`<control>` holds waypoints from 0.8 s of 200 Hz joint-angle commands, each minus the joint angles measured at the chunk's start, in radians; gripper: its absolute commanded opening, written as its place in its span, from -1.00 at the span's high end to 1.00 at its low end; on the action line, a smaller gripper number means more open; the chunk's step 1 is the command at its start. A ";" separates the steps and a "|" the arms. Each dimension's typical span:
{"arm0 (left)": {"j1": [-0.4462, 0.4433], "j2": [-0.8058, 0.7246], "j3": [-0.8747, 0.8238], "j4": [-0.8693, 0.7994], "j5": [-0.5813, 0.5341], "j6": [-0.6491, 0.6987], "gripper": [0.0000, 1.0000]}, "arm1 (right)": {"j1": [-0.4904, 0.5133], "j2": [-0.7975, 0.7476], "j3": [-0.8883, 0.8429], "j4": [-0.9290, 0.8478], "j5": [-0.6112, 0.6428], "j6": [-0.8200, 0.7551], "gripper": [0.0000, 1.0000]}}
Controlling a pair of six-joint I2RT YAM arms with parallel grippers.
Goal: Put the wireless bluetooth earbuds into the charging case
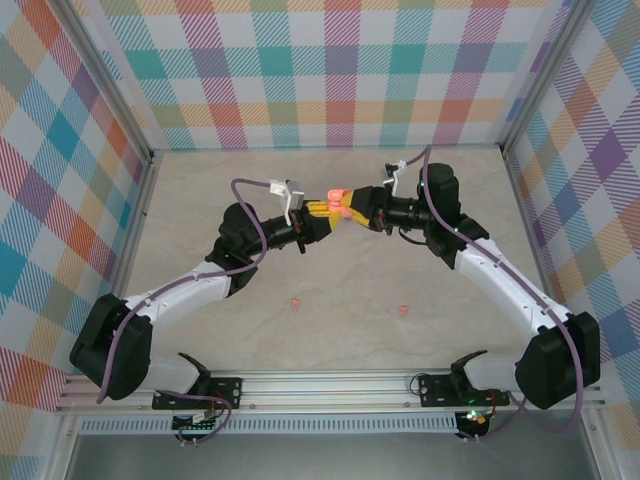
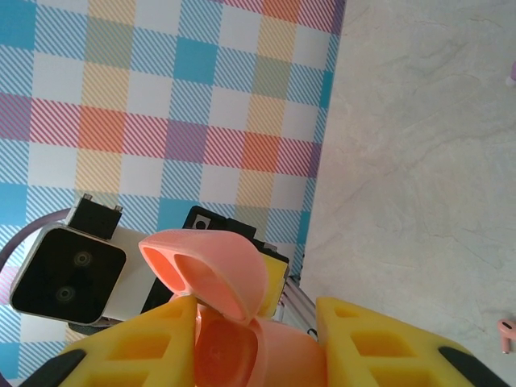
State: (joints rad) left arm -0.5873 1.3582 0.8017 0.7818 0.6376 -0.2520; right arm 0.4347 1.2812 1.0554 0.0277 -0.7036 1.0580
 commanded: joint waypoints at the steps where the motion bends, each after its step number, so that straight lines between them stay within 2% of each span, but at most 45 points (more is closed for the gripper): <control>1: -0.002 -0.027 0.019 -0.046 -0.017 0.020 0.43 | 0.018 -0.031 0.028 -0.018 -0.022 -0.086 0.57; 33: -0.002 -0.061 0.026 -0.106 -0.031 0.023 0.01 | 0.018 -0.046 0.037 -0.052 -0.024 -0.171 0.58; 57: 0.008 -0.092 0.035 -0.190 -0.046 -0.003 -0.17 | 0.018 -0.077 0.055 -0.120 0.004 -0.278 0.59; 77: 0.017 -0.087 0.050 -0.206 0.037 -0.013 -0.11 | 0.017 -0.098 0.046 -0.126 0.029 -0.317 0.61; 106: 0.017 -0.066 0.057 -0.187 0.141 0.009 -0.05 | 0.018 -0.091 0.026 -0.085 0.016 -0.282 0.62; 133: 0.017 -0.080 0.021 -0.148 0.133 0.073 -0.04 | 0.018 -0.088 0.024 -0.084 0.004 -0.279 0.62; 160: 0.017 -0.077 0.026 -0.150 0.135 0.091 0.14 | 0.018 -0.089 0.029 -0.102 -0.006 -0.295 0.62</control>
State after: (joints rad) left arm -0.5800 1.2892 0.8326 0.6022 0.7429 -0.2035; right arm 0.4465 1.1988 1.0718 -0.0765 -0.6815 0.7956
